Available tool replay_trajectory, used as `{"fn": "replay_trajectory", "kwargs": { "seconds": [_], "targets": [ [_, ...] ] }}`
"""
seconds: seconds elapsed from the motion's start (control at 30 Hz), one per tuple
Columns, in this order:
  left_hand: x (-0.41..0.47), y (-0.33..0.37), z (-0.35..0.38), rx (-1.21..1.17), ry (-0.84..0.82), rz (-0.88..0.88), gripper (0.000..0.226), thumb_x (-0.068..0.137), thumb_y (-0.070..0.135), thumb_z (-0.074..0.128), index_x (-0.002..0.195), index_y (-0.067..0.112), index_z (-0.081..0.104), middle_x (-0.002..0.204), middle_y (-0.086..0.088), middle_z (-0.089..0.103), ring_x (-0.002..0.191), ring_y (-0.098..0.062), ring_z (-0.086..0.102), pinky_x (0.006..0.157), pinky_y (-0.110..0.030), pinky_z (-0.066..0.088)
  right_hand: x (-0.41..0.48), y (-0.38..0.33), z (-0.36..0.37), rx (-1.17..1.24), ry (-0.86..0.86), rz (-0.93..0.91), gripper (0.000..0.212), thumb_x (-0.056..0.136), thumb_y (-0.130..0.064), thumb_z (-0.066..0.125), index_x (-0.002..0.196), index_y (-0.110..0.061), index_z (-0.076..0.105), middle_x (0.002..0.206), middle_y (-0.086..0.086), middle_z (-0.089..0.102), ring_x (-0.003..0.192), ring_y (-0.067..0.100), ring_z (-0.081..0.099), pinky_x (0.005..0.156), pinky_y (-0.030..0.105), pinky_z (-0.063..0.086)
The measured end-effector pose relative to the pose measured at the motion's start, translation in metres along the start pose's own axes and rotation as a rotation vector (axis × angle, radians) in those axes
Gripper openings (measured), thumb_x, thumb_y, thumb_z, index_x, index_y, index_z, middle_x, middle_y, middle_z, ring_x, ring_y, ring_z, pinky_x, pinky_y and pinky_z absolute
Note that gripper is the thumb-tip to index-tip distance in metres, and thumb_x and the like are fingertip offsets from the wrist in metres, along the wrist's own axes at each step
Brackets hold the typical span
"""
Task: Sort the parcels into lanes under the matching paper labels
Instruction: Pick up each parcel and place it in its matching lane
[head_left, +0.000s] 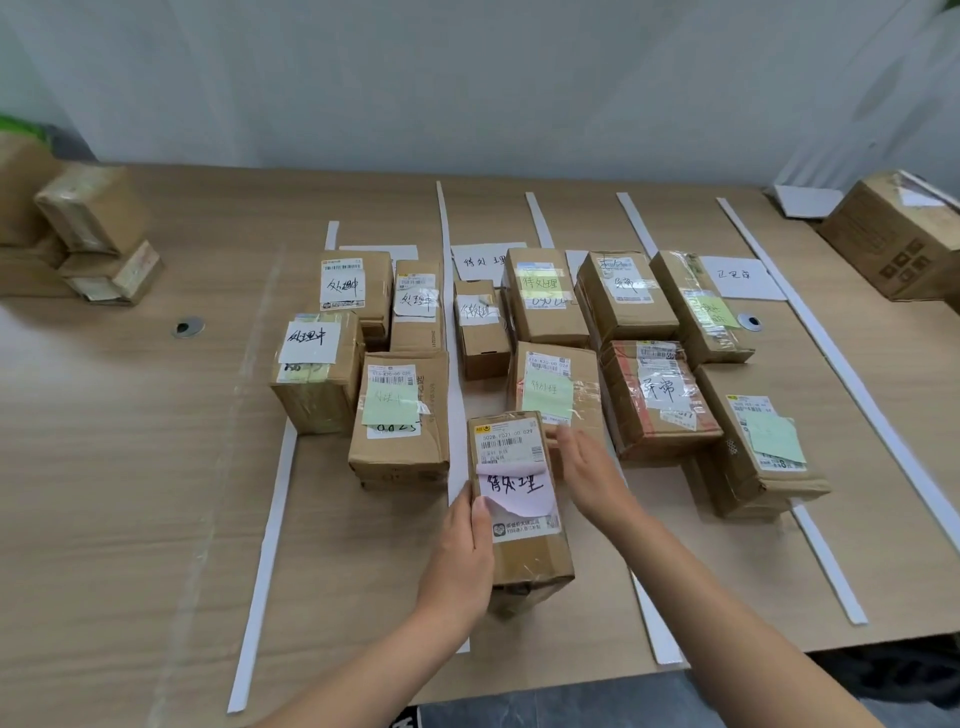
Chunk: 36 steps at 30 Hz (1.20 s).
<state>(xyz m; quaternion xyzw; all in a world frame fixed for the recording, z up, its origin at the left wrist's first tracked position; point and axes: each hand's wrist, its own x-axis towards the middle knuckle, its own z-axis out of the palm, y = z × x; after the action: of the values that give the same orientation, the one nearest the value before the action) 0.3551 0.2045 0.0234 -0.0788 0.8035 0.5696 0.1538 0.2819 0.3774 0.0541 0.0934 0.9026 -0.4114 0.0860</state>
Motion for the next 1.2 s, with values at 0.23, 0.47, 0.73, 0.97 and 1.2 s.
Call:
{"fn": "replay_trajectory", "kwargs": {
  "seconds": [0.23,0.47,0.73,0.97,1.2],
  "targets": [
    [-0.002,0.024,-0.004,0.318,0.054,0.310,0.065,0.104,0.014,0.030,0.156,0.041,0.001,0.162,0.023,-0.009,0.149,0.002,-0.003,0.114,-0.020,0.027,0.045,0.040,0.009,-0.415,-0.299,-0.075,0.056,0.105,-0.038,0.042,0.156,-0.044,0.018,0.166,-0.015,0.006,0.154,0.011,0.005,0.124,0.048,0.002],
    [-0.005,0.043,0.000,0.682,-0.212,0.366,0.087,0.090,0.075,0.022,0.155,0.032,-0.016,0.153,0.018,-0.041,0.142,-0.002,-0.035,0.125,-0.039,0.006,0.034,0.052,-0.010,-0.760,-0.232,-0.140,0.068,0.098,-0.044,0.051,0.157,-0.037,0.019,0.164,-0.013,0.018,0.150,0.009,0.020,0.123,0.042,0.019],
    [-0.009,0.033,0.007,0.899,-0.322,0.466,0.118,0.076,0.075,0.060,0.138,0.052,-0.037,0.144,0.016,-0.053,0.134,-0.019,-0.051,0.121,-0.053,0.004,0.075,0.030,0.006,-0.970,-0.275,-0.308,0.076,0.092,-0.045,0.061,0.155,-0.033,0.020,0.155,0.003,0.017,0.143,0.028,0.021,0.115,0.039,0.027],
    [0.001,0.006,0.014,0.796,-0.311,0.516,0.098,0.081,0.067,0.052,0.139,0.062,-0.027,0.152,0.024,-0.038,0.142,-0.013,-0.040,0.118,-0.042,0.030,0.074,0.057,-0.001,-0.902,-0.244,-0.428,0.056,0.094,-0.036,0.057,0.147,-0.038,0.038,0.153,0.005,0.020,0.138,0.031,0.010,0.117,0.044,0.022],
    [0.003,-0.014,0.018,0.659,-0.169,0.518,0.092,0.091,0.032,0.064,0.151,0.053,-0.003,0.161,0.019,-0.020,0.150,-0.010,-0.015,0.121,-0.047,0.022,0.081,0.070,-0.018,-0.815,-0.189,-0.481,0.048,0.092,-0.047,0.055,0.137,-0.035,0.043,0.140,0.005,0.036,0.131,0.032,0.034,0.109,0.047,0.031]
  ]
}}
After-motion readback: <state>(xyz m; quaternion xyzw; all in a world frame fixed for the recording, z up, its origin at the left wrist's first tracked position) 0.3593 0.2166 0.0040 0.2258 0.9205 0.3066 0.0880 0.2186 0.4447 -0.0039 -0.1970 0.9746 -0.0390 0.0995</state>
